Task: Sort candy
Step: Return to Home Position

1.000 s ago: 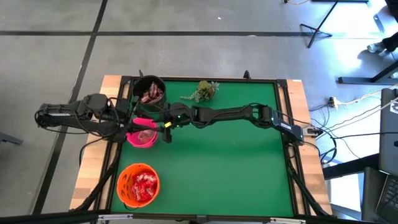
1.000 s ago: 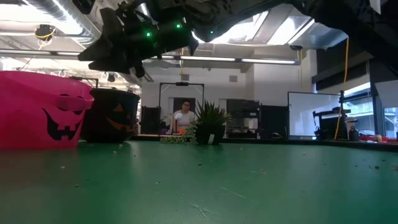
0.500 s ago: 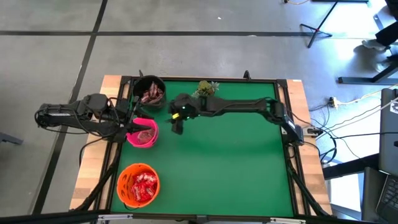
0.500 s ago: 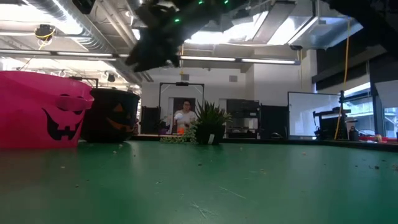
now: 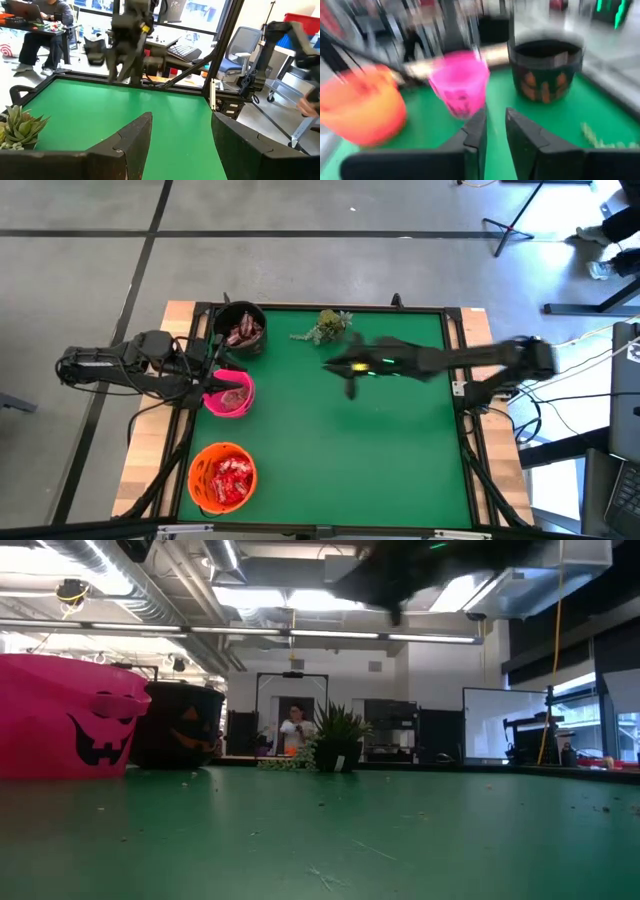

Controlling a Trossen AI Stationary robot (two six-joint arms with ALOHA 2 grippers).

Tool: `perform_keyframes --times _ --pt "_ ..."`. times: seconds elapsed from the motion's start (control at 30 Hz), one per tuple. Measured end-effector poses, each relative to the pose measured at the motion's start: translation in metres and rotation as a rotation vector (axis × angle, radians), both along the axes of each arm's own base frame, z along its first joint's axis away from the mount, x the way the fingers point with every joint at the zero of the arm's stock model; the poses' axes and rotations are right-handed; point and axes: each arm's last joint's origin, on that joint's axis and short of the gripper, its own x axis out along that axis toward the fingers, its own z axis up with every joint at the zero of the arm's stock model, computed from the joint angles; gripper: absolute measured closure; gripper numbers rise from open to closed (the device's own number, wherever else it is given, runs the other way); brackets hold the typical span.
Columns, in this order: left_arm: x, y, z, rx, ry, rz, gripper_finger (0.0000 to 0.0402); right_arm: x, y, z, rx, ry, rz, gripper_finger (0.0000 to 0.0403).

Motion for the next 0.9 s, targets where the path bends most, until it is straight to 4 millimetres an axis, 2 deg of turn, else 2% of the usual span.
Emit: perform_keyframes --times 0.1,0.2,0.4,0.53,0.7,0.77,0.9 --pt "0.000 0.000 0.000 0.000 0.000 0.000 0.0205 -0.051 0.010 -0.007 -0.027 -0.205 -0.002 0.0346" --pt "0.000 0.000 0.000 0.000 0.000 0.000 0.0205 -0.090 0.016 -0.023 -0.046 -0.278 -0.037 0.0357" --pt "0.000 0.000 0.000 0.000 0.000 0.000 0.0205 -0.138 0.014 -0.054 -0.132 -0.263 -0.042 0.0384" --pt "0.000 0.000 0.000 0.000 0.000 0.000 0.0205 -0.175 0.014 -0.055 -0.223 -0.334 -0.023 0.0400" --pt "0.000 0.000 0.000 0.000 0.000 0.000 0.0205 -0.227 0.013 -0.048 -0.226 -0.468 -0.079 0.0397" --pt "0.000 0.000 0.000 0.000 0.000 0.000 0.0205 -0.241 0.012 -0.051 -0.201 -0.469 -0.098 0.0399" --pt "0.000 0.000 0.000 0.000 0.000 0.000 0.0205 -0.240 0.012 -0.054 -0.212 -0.368 -0.097 0.0400"
